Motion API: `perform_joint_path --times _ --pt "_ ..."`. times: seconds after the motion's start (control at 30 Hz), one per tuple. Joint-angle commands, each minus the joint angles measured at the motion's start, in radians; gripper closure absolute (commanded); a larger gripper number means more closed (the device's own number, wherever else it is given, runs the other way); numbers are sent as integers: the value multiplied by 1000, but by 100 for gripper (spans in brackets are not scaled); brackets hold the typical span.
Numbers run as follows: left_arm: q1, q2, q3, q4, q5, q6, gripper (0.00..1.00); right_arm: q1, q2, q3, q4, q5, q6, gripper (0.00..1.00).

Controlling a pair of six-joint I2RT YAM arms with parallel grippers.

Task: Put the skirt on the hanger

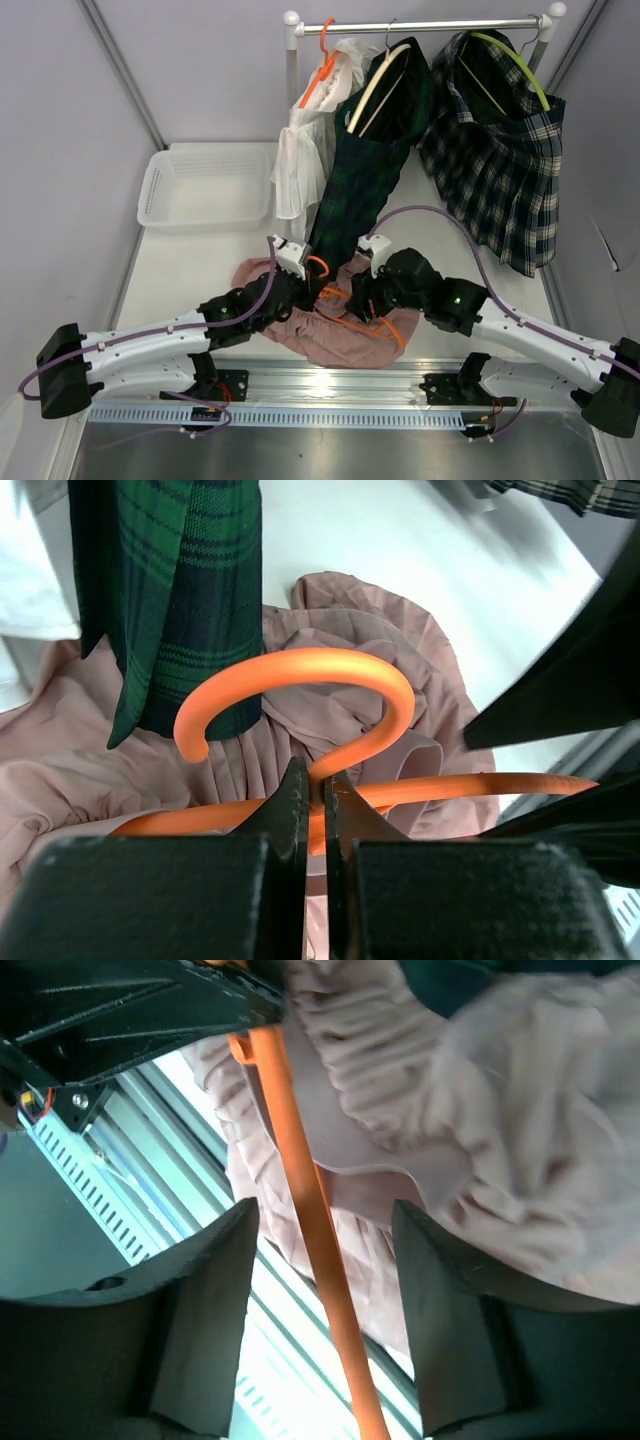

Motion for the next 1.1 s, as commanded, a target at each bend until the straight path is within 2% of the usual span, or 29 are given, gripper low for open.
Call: perform_joint_path --times 0.0,0.2,0.3,0.4,0.63,1.07 --pt "5 -32 -14 24 -56 10 100 0 -70 85 -74 105 44 36" --pt "5 -52 -18 13 -69 15 100 -94 -136 139 -207 193 141 33" --pt "5 -67 -23 10 -72 18 100 -147 -139 128 -212 129 150 38" --pt "5 -83 -26 10 -71 24 100 -205 -66 122 -226 53 138 46" --pt "5 -89 -26 17 -68 31 100 -204 57 73 -132 -158 90 52" --pt "5 -90 -17 20 -60 38 100 -158 143 62 -106 -149 70 58"
